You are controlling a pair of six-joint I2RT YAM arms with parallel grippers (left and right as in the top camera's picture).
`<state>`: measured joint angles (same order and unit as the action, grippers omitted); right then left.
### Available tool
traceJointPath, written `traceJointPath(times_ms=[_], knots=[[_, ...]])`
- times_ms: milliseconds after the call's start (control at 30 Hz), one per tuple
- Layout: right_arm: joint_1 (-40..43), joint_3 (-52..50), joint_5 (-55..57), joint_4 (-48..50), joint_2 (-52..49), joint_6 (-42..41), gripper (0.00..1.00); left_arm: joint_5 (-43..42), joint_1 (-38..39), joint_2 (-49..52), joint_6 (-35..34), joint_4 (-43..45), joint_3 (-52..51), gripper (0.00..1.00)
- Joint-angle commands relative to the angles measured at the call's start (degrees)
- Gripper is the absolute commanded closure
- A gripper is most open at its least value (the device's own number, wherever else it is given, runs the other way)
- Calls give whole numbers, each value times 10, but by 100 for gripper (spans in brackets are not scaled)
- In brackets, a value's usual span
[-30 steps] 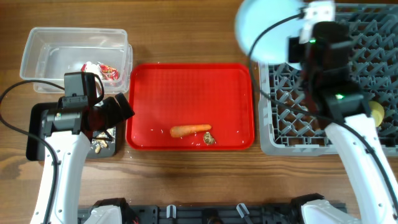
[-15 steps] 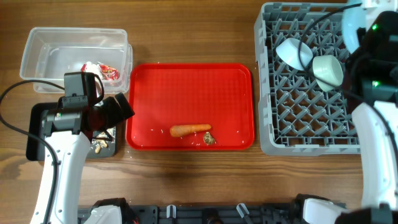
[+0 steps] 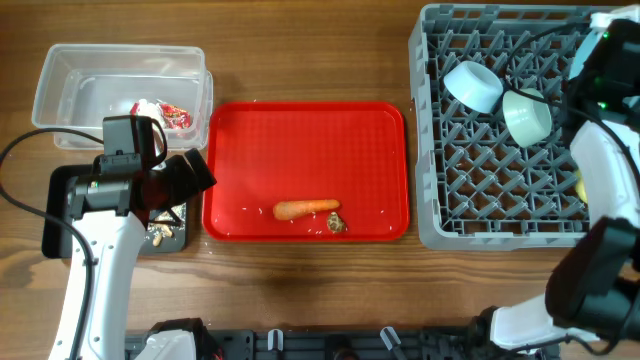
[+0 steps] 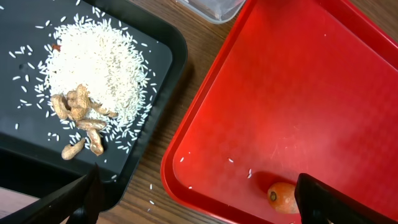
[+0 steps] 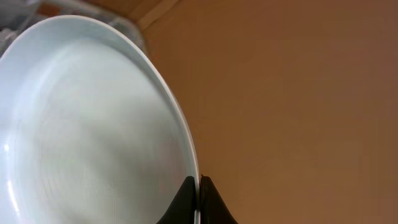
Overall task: Sort waste into correct bins and load items into the dishwasher rack
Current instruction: 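Lift the plate and stand it upright at the rack's back right, then reach the left gripper to the carrot on the red tray and grasp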
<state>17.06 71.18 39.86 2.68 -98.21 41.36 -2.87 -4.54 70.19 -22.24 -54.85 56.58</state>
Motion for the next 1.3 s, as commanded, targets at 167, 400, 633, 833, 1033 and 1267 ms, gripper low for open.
traceJointPath(times_ms=[167,400,633,833,1033,1267], knots=[[-46,5,-44,-70,-5,-136,94,-3,-2,-8,-8,3,-1,0],[-94,5,-53,-130,26,-173,42,-3,-2,-8,-8,3,-1,0],[-101,5,-176,-234,97,-271,20,-3,-2,-8,-8,3,-1,0],[-103,5,-565,-358,186,-284,24,-12,-2,-8,-8,3,-1,0],[-169,5,-656,-477,189,-250,20,-45,-2,-8,-8,3,-1,0],[-211,5,-642,-516,189,-301,18,-97,76,-5,128,32,-1,0]])
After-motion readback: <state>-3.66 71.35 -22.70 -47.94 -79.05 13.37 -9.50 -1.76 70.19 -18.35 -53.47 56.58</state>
